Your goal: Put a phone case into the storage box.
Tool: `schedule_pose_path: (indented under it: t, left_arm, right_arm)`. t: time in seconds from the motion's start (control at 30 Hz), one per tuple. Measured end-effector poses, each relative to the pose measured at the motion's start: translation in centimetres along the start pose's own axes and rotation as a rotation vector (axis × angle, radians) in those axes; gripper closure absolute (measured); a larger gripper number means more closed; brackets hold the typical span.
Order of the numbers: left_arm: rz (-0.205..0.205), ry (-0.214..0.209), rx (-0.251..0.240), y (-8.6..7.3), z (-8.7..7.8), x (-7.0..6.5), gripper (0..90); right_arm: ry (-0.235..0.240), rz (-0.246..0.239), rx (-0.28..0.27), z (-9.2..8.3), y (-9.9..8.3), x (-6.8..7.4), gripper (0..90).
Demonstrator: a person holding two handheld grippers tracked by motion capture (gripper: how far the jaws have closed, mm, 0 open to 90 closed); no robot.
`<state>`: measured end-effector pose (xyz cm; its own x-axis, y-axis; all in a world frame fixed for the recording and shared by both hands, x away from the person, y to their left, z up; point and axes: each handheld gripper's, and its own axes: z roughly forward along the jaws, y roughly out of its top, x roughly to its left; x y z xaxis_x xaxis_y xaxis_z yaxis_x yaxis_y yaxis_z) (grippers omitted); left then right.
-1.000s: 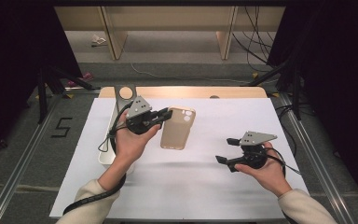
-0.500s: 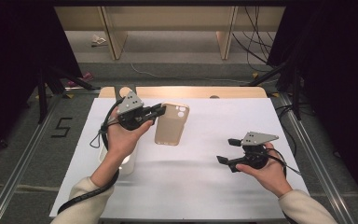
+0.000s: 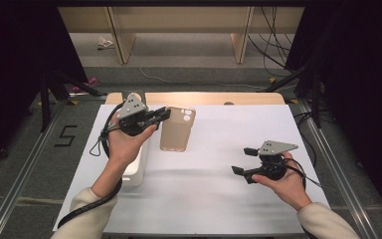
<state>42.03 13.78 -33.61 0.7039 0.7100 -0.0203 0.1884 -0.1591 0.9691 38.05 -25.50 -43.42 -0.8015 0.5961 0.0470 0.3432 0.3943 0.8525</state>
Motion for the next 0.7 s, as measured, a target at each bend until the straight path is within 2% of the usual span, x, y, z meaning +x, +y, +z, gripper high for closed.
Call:
schedule_pose_path:
  t: [0.7]
  left_arm:
    - [-0.004, 0.03, -0.008, 0.1, -0.8, 1.2, 81.9]
  right_arm:
    - [0.005, 0.008, -0.011, 0.0, -0.1, 0.0, 17.5]
